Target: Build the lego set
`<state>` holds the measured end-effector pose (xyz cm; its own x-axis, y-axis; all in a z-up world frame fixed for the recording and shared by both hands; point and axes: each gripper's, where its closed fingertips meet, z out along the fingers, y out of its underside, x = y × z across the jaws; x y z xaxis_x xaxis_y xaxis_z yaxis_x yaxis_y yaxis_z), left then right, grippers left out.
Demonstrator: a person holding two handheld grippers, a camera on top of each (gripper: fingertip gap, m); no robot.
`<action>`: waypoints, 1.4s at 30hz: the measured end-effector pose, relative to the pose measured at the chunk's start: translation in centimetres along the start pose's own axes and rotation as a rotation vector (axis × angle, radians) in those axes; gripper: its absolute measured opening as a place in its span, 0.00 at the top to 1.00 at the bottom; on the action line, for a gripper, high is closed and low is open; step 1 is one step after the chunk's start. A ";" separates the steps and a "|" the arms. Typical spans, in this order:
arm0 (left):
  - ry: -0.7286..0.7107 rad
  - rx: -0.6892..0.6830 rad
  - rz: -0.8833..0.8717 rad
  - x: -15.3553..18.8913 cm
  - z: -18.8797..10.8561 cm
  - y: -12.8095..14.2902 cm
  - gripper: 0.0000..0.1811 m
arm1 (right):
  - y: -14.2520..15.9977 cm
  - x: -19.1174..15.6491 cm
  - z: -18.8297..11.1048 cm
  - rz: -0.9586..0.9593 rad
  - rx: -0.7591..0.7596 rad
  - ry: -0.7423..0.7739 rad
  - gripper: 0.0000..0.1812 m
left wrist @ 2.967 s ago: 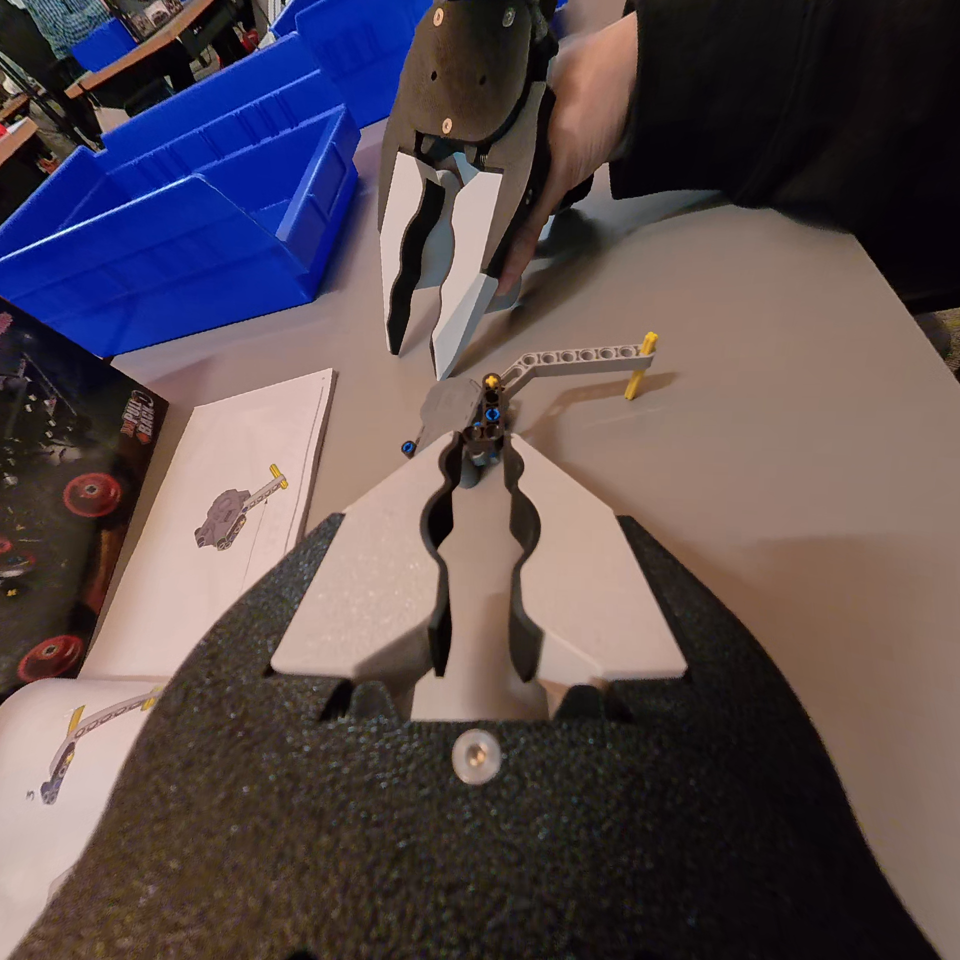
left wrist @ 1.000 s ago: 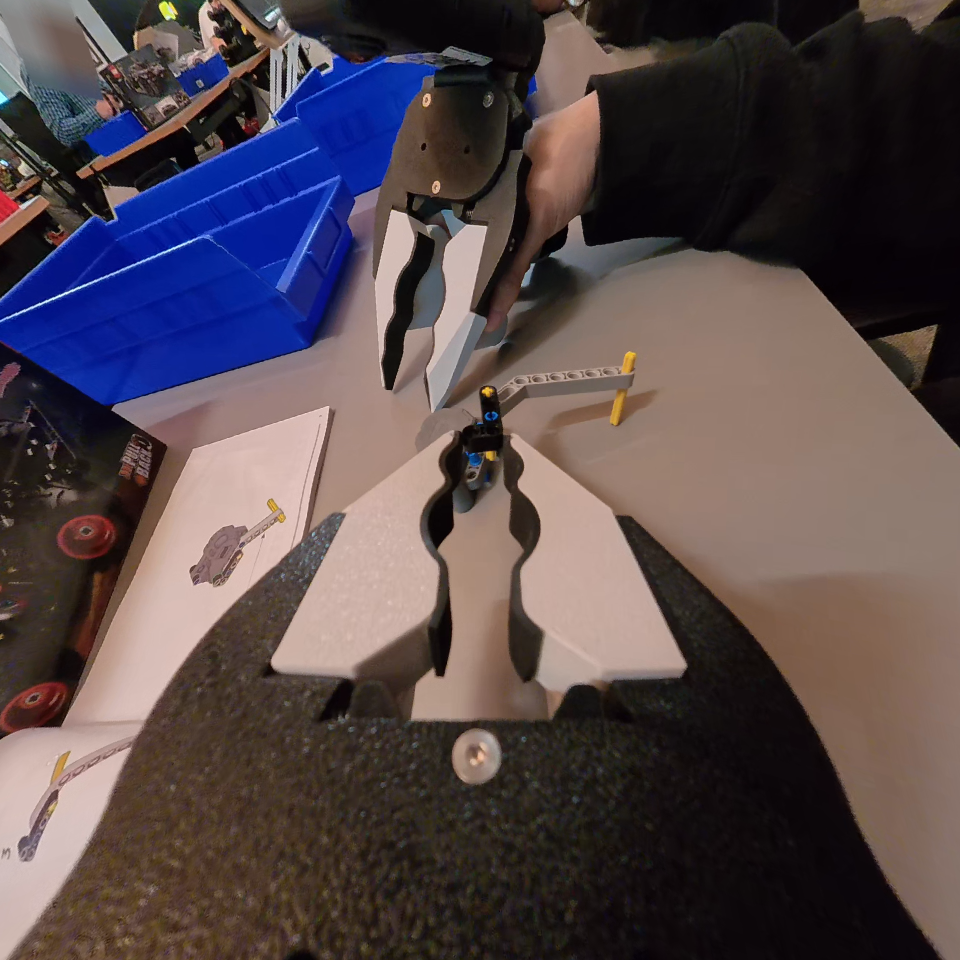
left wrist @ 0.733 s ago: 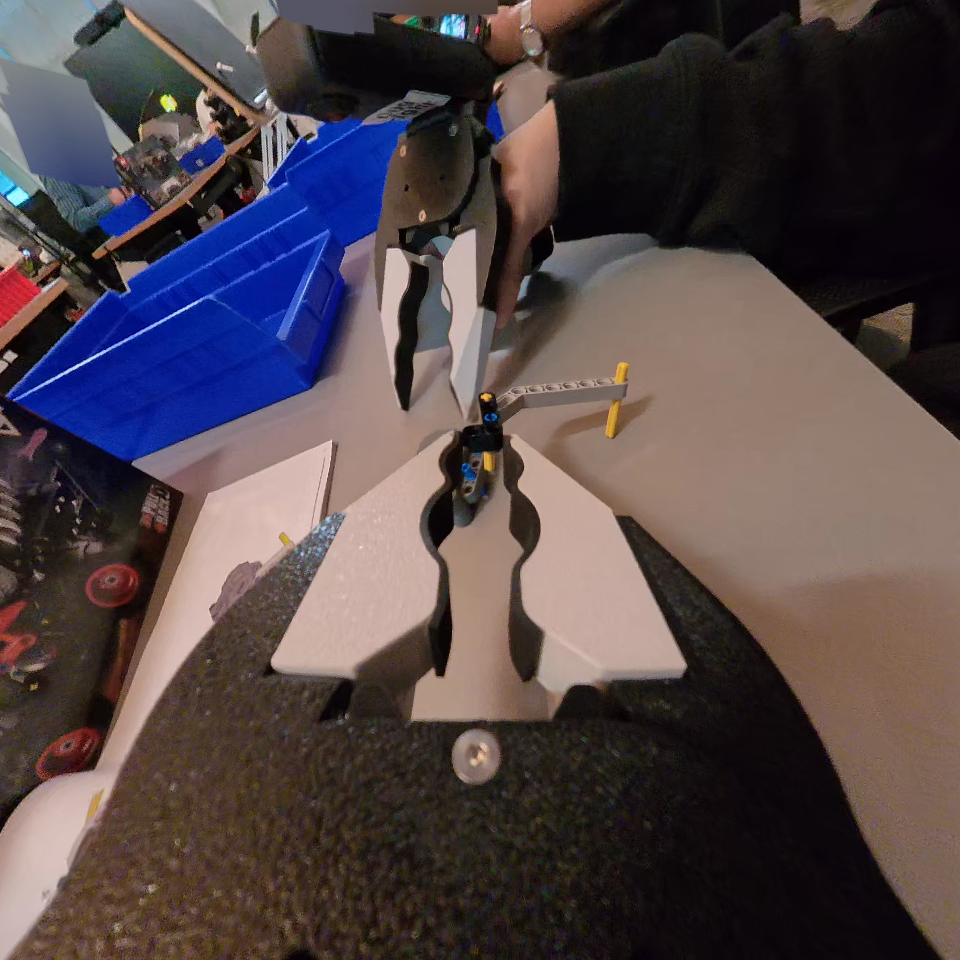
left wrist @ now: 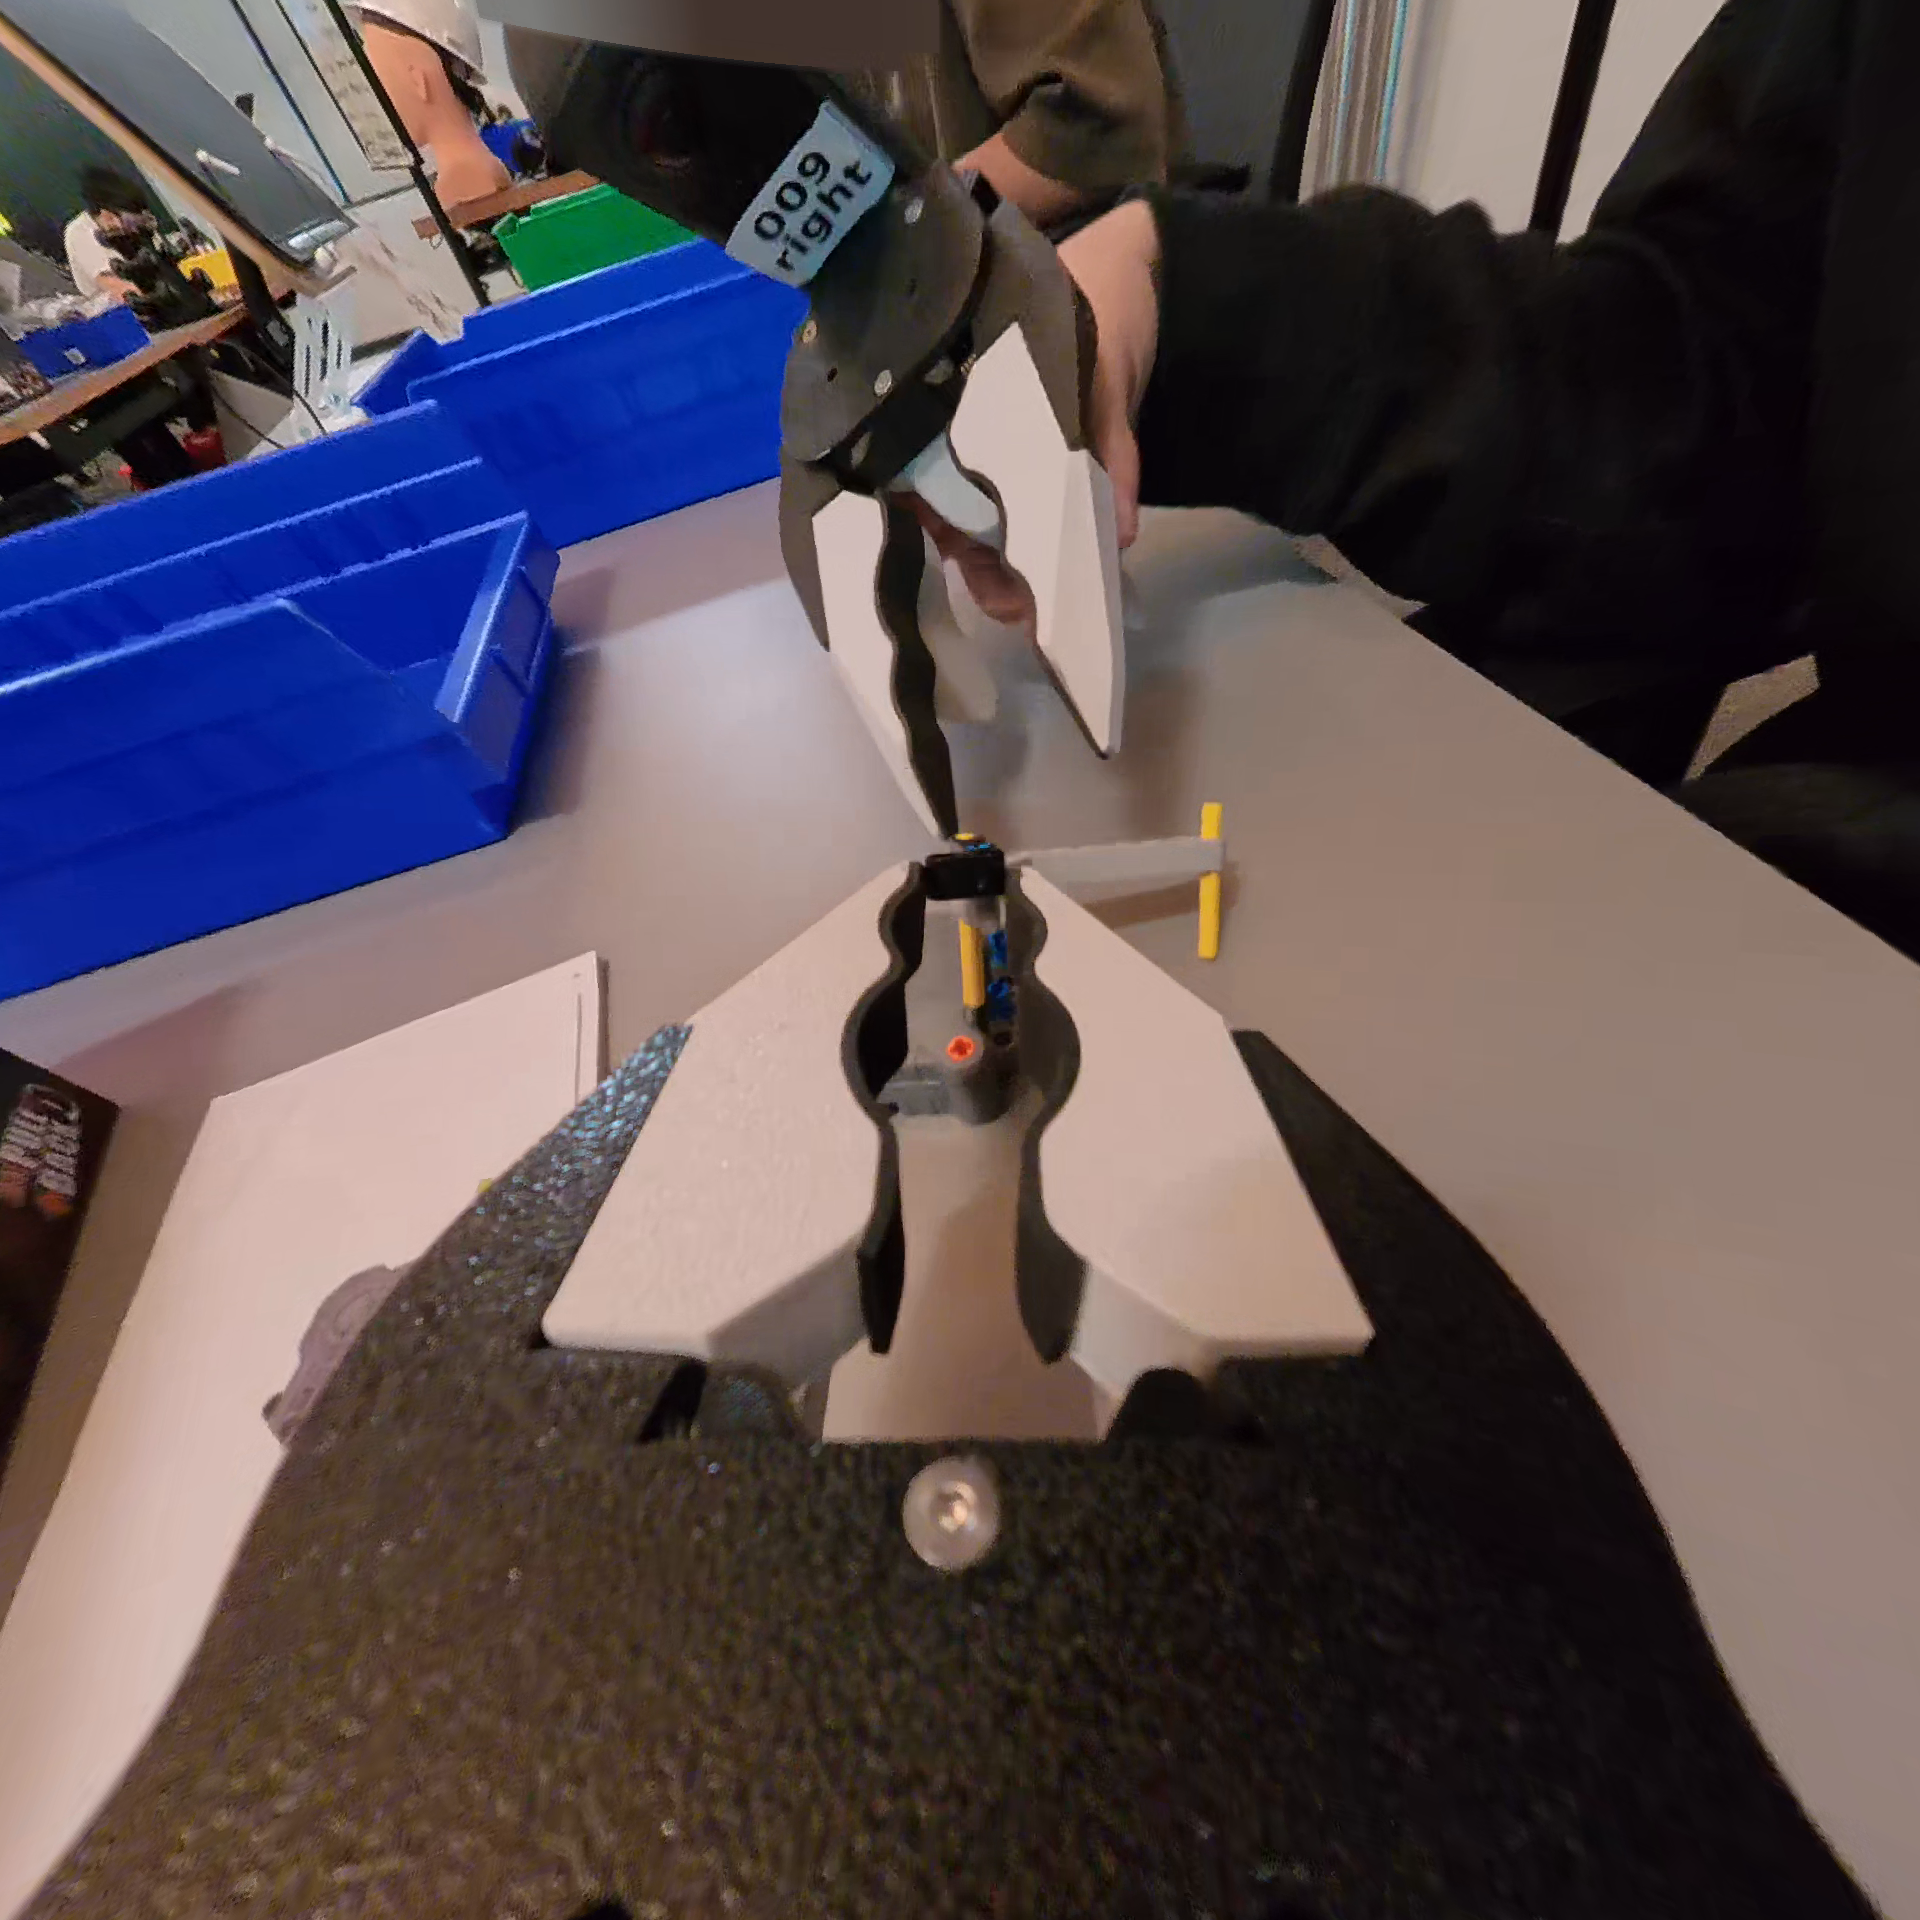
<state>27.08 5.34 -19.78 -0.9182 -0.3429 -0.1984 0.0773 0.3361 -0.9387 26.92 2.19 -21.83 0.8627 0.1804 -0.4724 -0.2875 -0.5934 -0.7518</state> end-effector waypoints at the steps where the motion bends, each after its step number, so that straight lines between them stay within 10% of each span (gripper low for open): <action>1: -0.001 0.005 -0.002 0.0 -0.1 0.0 0.93 | 0.3 0.1 0.1 0.008 -0.028 0.024 0.76; 14: 0.009 0.010 0.000 0.2 0.0 -0.1 0.94 | 0.8 0.8 1.9 -0.014 -0.251 0.328 0.80; 18: 0.006 0.018 0.018 0.4 0.3 -0.4 0.94 | 0.5 0.8 2.1 -0.058 -0.274 0.371 0.97; 30: -0.130 -0.195 0.172 -0.5 0.1 1.7 1.00 | 0.4 0.4 1.1 -0.095 -0.369 0.476 0.97; 33: -0.109 -0.217 0.125 0.3 -0.1 1.5 0.86 | 0.5 0.8 0.7 -0.111 -0.417 0.558 0.97; 42: -0.174 -0.233 0.089 0.8 -0.1 1.6 0.86 | 0.9 1.4 1.4 -0.089 -0.464 0.560 0.97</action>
<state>26.42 5.70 -21.43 -0.8298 -0.4419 -0.3409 0.0445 0.5565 -0.8296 27.26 3.05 -23.81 0.9937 -0.1108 -0.0190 -0.1076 -0.8886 -0.4458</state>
